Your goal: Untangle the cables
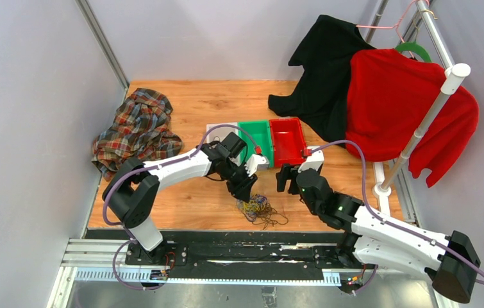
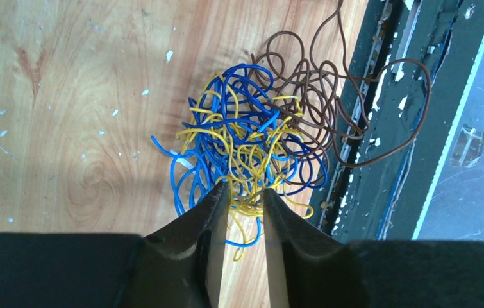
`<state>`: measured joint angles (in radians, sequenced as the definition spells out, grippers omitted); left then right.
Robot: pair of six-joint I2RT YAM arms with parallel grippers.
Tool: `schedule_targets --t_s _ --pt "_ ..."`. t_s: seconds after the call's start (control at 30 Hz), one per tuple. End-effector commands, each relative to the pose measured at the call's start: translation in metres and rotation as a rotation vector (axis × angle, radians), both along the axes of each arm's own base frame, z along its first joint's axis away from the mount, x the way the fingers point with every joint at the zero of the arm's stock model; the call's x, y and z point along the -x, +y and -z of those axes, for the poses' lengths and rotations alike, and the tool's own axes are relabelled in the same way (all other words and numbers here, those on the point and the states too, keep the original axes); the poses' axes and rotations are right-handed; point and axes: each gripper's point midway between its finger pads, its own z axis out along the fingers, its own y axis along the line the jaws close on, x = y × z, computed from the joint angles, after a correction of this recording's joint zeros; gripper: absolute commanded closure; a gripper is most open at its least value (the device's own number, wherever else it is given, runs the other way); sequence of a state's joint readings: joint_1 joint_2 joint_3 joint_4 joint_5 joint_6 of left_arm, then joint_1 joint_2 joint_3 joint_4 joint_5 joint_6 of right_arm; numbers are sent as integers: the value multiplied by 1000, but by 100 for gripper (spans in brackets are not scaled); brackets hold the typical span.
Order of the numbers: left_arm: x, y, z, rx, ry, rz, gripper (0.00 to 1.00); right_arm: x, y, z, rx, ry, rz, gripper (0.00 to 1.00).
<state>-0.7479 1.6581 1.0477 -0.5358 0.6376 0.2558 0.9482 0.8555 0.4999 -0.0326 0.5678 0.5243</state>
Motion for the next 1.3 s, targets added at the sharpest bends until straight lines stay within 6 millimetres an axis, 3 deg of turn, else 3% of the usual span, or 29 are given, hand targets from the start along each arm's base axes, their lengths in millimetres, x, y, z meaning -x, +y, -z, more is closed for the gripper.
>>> schedule_targets --t_s 0.0,0.07,0.13,0.33,0.53,0.67,1.03,1.27 --pt "-2 -9 -9 50 -9 5 79 1 -9 4 7 10 17 22" --pt "-3 -11 -20 60 -16 8 93 2 -9 3 4 7 13 23" --pt "-2 -11 -37 80 -34 21 99 2 -8 2 2 5 10 24" --pt "4 -7 -86 125 -78 43 99 3 2 -1 -18 3 -35 26" --pt "-2 0 -120 128 -148 -11 99 10 32 -12 -79 5 -181 17" --pt "-4 3 -140 146 -176 -67 99 12 50 -22 -104 0 -241 16" --pt "-5 5 -178 205 -185 -189 99 23 109 -57 -251 -59 -401 16" --pt "-6 4 -196 252 -175 -202 99 22 130 -50 -308 -18 -426 16"
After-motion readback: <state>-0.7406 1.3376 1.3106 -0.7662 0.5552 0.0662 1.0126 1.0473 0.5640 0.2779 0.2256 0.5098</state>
